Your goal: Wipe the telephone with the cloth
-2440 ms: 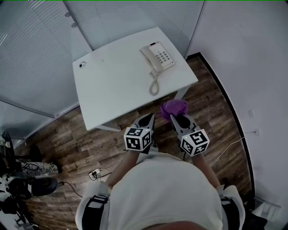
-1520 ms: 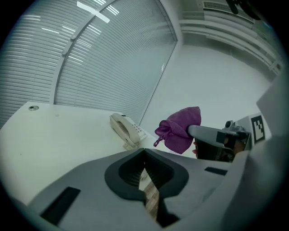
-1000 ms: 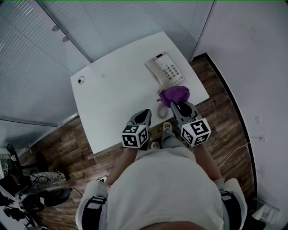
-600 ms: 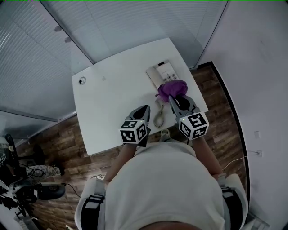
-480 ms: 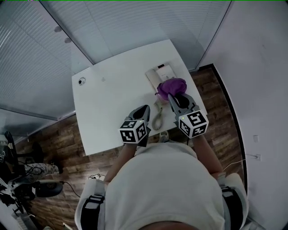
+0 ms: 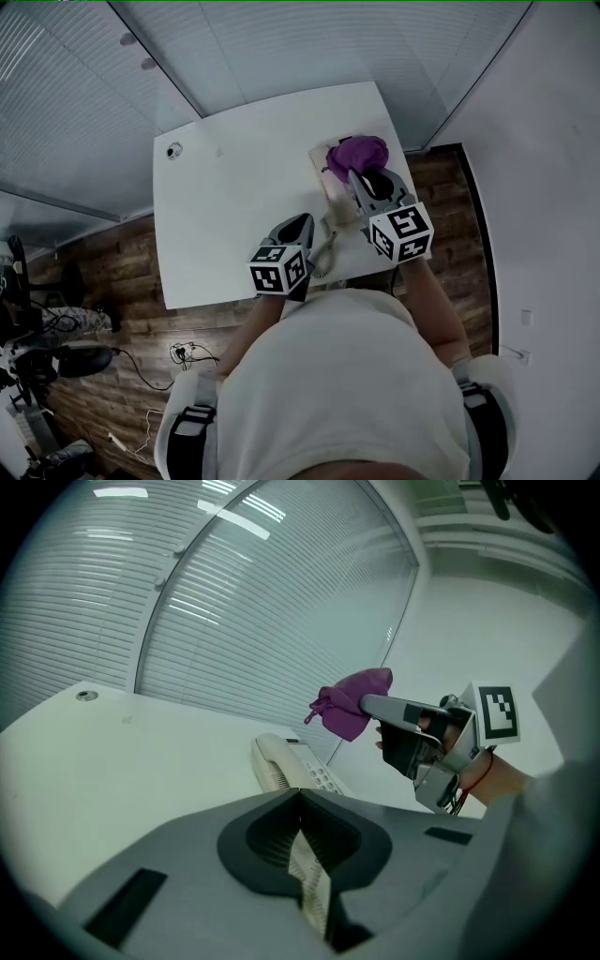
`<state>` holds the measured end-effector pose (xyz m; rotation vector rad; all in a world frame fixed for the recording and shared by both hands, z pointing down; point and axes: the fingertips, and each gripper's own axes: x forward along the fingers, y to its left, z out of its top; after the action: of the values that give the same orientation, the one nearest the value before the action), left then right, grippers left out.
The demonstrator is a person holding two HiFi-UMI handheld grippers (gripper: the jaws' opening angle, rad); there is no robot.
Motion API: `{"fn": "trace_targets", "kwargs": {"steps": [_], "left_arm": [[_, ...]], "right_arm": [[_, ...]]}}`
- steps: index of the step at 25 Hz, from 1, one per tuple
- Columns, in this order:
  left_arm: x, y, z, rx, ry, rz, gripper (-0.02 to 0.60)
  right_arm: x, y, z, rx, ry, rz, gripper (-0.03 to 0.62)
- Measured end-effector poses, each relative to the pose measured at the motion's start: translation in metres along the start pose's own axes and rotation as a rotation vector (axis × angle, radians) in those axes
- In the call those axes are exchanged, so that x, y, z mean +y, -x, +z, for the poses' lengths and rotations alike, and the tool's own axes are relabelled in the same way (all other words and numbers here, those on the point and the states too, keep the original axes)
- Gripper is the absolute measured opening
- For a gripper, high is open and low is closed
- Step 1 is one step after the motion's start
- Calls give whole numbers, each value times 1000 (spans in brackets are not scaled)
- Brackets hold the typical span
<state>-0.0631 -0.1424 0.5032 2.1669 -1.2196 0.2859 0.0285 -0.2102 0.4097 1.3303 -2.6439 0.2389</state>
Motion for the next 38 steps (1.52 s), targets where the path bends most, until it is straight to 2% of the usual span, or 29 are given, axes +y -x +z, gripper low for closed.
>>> {"fn": "trace_targets", "kwargs": {"steps": [9, 17, 28, 38], "left_arm": [[18, -16, 9, -28, 58, 80, 21], [30, -19, 11, -37, 96, 136, 21], [38, -18, 4, -42, 111, 182, 21], [36, -7, -1, -44, 102, 196, 21]], "right_arm": [[-17, -61, -6, 54, 36, 94, 46], [-19, -99, -25, 112, 51, 143, 46], [-16, -126, -60, 181, 74, 155, 46], [-10, -120, -81, 214, 65, 148, 46]]}}
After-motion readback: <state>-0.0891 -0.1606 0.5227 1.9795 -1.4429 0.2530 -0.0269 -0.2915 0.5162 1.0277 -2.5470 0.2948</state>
